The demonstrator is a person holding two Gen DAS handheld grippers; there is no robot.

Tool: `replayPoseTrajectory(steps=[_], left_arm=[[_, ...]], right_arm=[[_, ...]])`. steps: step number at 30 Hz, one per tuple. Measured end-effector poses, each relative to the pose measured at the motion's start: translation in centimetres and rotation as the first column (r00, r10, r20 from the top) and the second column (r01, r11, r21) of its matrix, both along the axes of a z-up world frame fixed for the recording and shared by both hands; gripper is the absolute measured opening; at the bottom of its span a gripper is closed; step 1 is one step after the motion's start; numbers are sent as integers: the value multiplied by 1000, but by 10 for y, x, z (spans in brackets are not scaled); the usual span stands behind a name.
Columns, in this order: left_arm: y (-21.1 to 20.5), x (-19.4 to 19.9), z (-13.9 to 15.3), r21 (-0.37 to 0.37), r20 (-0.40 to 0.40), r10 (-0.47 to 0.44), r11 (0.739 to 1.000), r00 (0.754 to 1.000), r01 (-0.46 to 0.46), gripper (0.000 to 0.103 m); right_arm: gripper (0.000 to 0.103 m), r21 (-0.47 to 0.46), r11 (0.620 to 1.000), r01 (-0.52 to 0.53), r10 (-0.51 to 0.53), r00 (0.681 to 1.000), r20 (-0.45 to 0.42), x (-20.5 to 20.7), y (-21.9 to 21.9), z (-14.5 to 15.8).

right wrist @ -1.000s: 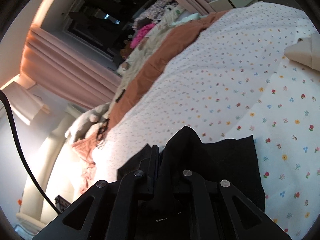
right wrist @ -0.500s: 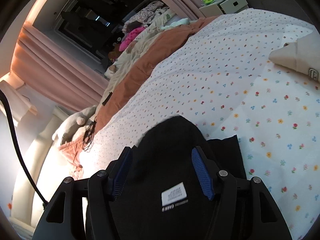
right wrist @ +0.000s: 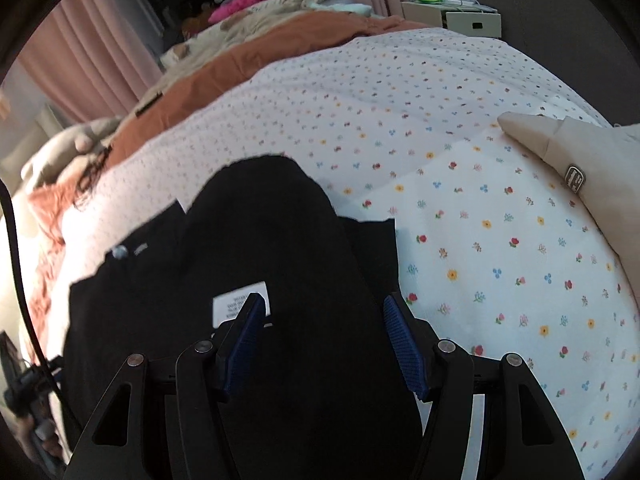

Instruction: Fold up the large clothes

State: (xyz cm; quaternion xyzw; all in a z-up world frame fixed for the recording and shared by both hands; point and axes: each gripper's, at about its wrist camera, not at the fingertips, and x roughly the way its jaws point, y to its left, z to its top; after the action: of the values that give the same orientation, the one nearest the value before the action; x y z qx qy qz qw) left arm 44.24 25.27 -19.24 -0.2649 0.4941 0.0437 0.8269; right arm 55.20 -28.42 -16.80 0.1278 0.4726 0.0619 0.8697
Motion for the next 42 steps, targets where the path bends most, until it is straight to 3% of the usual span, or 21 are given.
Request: replayPoseTrajectory(steps=[1,2,4,5,9,14,18,22,31,32,34,35,36,42], left_arm=[[-1,0,-2,8,-1,1,1000,1000,-1,48],[-2,0,-2,22,-1,3,1000,1000,-3,38],[-2,0,2,49,0,14,999,1000,-14,25],[-1,0,3,50,4,21,999,1000,-21,17],[2,-2,10,45,34,34,998,999,-35,10],[-7,1,19,122,50,17,992,999,-23,8],[-12,9,17,178,15,-3,984,1000,1,8],[-7,11,14,156,-5,8,988,1000,-7,9],[-5,6,19,121,20,15,992,1000,-17,13],[-5,7,19,121,19,19,992,1000,-22,17],[-5,9,19,104,26,18,994,1000,-20,36],[-6,9,20,95,36,20,995,999,-23,55],[-7,9,22,98,48,22,995,999,-27,67],[-22,15,22,150,73,-39,988,997,28,69]], right_arm=[[54,1,1000,-5,5,1000,13,-3,0,0],[34,-2,1000,-5,6,1000,25,-3,1,1],[13,-14,1000,4,-3,999,45,-4,-2,4],[11,9,1000,2,-3,998,58,-5,-5,6],[6,27,1000,-3,0,994,111,-6,-5,14],[4,10,1000,0,-2,989,149,-5,1,22],[4,31,999,9,-14,987,159,2,1,22],[4,32,999,24,-28,988,154,6,3,16],[4,66,996,54,-63,988,140,5,-4,3],[4,70,996,57,-67,987,145,4,-5,4],[4,70,996,60,-70,985,158,1,-6,7],[3,68,996,59,-69,984,165,-1,-6,9],[3,64,996,58,-68,983,171,-3,-7,11],[3,77,995,71,-83,983,164,-14,-20,10]])
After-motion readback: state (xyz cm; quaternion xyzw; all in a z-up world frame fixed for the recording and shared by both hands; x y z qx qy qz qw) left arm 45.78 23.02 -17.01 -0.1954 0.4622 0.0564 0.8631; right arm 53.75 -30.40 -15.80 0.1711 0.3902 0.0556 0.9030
